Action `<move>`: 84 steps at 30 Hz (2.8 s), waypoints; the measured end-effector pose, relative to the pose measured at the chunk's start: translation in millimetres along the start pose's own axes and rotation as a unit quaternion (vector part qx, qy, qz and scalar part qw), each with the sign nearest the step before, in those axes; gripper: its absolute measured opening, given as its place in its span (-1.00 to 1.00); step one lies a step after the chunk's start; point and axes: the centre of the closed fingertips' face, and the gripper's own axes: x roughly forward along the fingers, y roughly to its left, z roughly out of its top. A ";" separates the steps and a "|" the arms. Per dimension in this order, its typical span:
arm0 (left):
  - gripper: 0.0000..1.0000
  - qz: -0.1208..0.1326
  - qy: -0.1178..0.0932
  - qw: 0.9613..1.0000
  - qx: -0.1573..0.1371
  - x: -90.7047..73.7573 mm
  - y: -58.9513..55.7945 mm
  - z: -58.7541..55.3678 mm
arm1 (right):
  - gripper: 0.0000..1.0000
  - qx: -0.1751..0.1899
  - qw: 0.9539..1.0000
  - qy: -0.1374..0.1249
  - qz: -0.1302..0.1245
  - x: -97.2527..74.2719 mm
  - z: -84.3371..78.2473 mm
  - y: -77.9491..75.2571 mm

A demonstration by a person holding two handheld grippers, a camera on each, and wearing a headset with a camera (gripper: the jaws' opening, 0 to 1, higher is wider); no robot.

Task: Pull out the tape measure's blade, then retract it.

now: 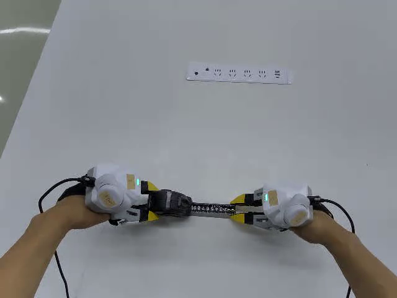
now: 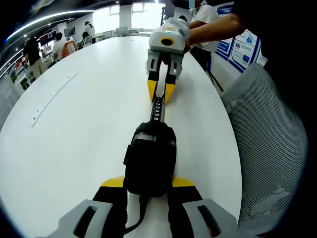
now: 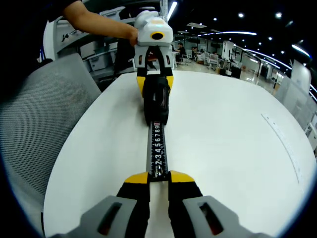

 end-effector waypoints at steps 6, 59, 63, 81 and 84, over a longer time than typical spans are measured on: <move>-0.43 -0.001 0.001 1.000 0.000 0.4 0.1 -0.7 | -0.78 -0.003 1.000 0.004 -0.003 -5.3 -5.3 -0.7; -0.43 -0.008 0.006 1.000 -0.006 2.3 -0.9 -1.2 | -0.79 0.020 0.999 0.042 -0.029 -68.6 -64.7 -3.0; -0.43 -0.008 0.007 1.000 -0.006 2.4 -1.0 -1.3 | -0.79 0.022 0.998 0.047 -0.032 -74.7 -70.3 -2.6; -0.42 -0.013 0.015 1.000 -0.007 2.9 -0.8 0.5 | -0.78 0.028 0.997 0.065 -0.043 -93.3 -84.4 -2.6; -0.42 -0.013 0.017 1.000 -0.006 3.2 -1.0 1.2 | -0.77 0.029 0.996 0.071 -0.038 -91.9 -85.1 -0.4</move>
